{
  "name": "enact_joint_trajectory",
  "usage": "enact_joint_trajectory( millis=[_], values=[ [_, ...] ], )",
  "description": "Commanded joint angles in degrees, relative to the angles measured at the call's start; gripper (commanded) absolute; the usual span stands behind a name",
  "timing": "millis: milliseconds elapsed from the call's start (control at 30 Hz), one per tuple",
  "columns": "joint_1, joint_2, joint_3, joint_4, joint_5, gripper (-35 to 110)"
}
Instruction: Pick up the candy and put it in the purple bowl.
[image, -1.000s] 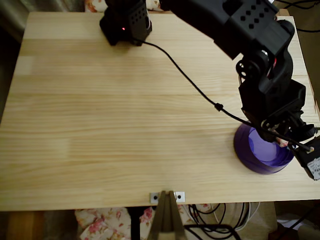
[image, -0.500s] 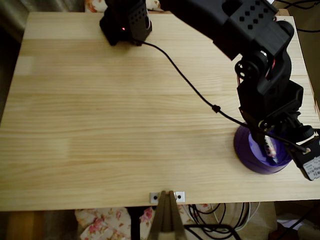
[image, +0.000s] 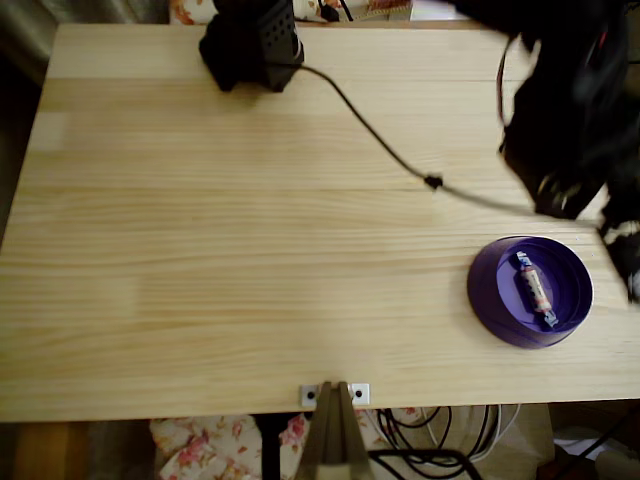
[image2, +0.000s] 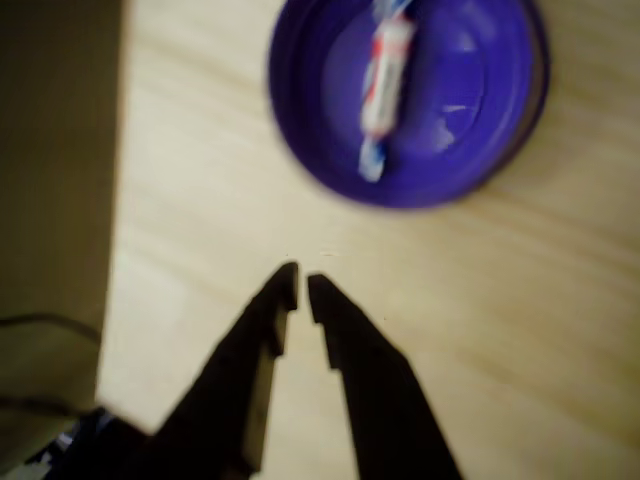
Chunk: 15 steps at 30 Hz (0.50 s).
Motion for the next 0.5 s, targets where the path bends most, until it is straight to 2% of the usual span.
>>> enact_joint_trajectory(
  millis=[0,167,467],
  values=[
    [-2.72,14.24,-6.06,7.82,2.11,0],
    [-3.34,19.34,-3.08,15.91,1.23,0],
    [7.29,49.04,28.21,12.66,0.44,0]
  ],
)
